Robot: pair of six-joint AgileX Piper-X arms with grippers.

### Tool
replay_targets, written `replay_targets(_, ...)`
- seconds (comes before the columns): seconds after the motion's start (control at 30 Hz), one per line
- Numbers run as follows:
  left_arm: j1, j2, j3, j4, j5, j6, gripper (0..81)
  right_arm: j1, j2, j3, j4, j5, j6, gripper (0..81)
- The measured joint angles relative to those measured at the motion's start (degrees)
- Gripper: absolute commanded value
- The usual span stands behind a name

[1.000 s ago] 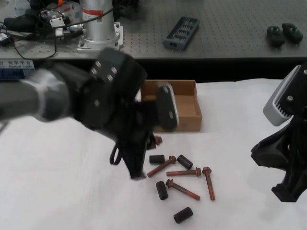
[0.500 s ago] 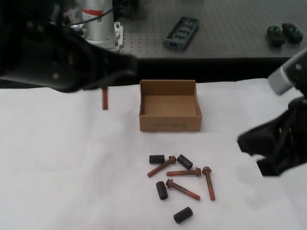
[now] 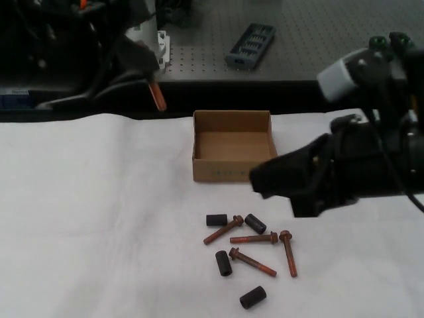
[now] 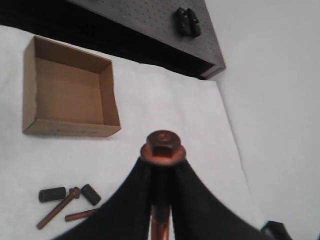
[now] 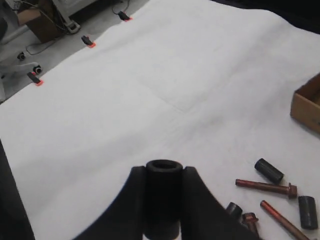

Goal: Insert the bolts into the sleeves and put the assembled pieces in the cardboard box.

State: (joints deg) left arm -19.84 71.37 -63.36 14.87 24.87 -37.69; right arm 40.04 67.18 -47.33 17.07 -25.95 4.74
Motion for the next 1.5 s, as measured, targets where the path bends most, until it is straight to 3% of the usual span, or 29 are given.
replay_targets(0.33, 2.7, 0.0, 0.0, -2.2, 14.5, -2.0, 0.6, 0.0, 3.1, 0.0, -17.6, -7.3, 7.4, 1.8)
replay_targets(0.9, 2.7, 2.5, 0.0, -8.5, 27.7, -2.0, 0.6, 0.0, 3.5, 0.0, -20.4, -12.4, 8.1, 1.8)
replay_targets(1.2, 2.2, 2.9, 0.0, -9.1, 28.1, 0.5, 0.6, 0.0, 3.5, 0.0, -20.7, -12.8, 8.4, 1.8)
replay_targets(1.5, -1.0, 2.9, 0.0, -9.3, 28.1, 4.5, 0.6, 0.0, 3.5, 0.0, -20.7, -13.7, 9.4, 1.8)
